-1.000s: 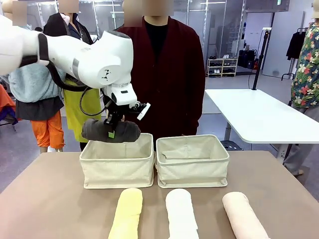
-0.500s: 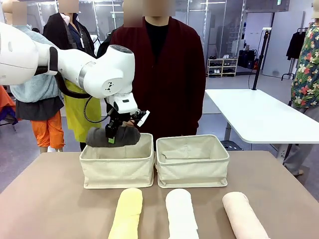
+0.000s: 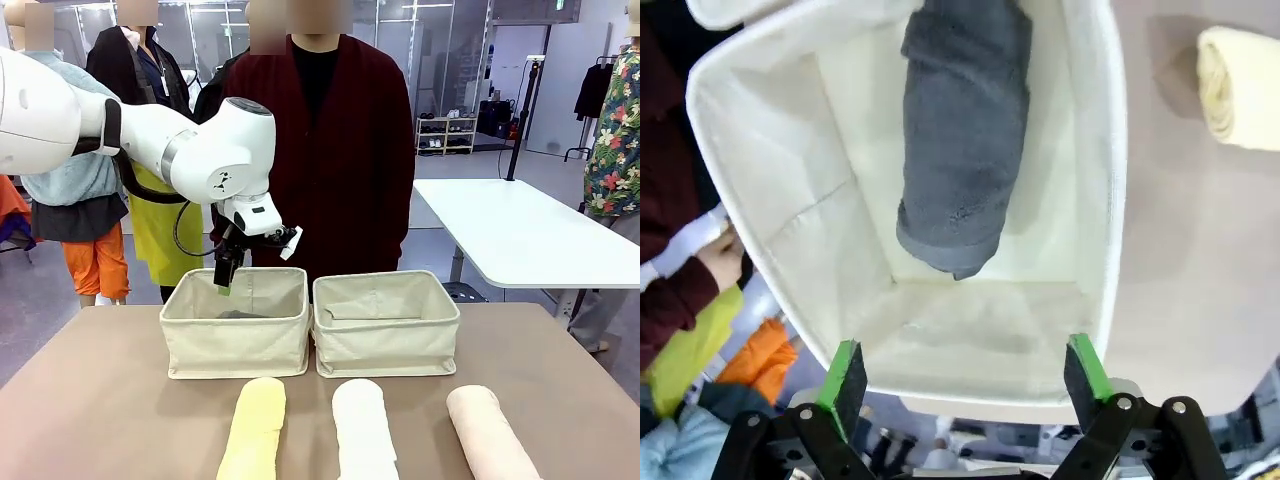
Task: Divide the towels into two baskets.
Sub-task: Pick up one hotel-folded towel and place it in the Fabric basket indicated by the person, then pick up one hotel-folded towel from the bottom of the table and place it in the Fabric basket indicated by the person.
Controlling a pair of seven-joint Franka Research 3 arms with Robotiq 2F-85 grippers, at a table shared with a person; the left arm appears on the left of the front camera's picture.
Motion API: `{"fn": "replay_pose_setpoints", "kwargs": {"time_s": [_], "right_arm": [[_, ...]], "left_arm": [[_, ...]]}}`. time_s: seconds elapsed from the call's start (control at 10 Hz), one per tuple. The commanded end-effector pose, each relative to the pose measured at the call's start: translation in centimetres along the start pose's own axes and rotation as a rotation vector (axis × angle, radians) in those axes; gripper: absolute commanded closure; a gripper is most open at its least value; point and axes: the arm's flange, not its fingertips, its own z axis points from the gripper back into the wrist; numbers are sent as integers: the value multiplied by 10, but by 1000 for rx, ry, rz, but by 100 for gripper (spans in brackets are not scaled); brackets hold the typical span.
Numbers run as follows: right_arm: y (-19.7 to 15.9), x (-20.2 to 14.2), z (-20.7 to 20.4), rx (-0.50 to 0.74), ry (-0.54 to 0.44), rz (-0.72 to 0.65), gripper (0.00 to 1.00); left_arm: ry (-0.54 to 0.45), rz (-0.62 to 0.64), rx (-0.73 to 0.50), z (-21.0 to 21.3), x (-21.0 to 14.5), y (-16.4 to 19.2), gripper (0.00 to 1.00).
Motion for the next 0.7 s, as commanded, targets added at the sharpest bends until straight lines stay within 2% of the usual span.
{"fn": "replay_pose_setpoints", "kwargs": {"time_s": [0.0,0.6], "right_arm": [[2,-1,2,13,-7,11,0],[2,-1,2,13,-7,11,0]], "left_arm": [[-13,-69,1,2,-2,4,0],[-13,-69,1,2,-2,4,0]]}}
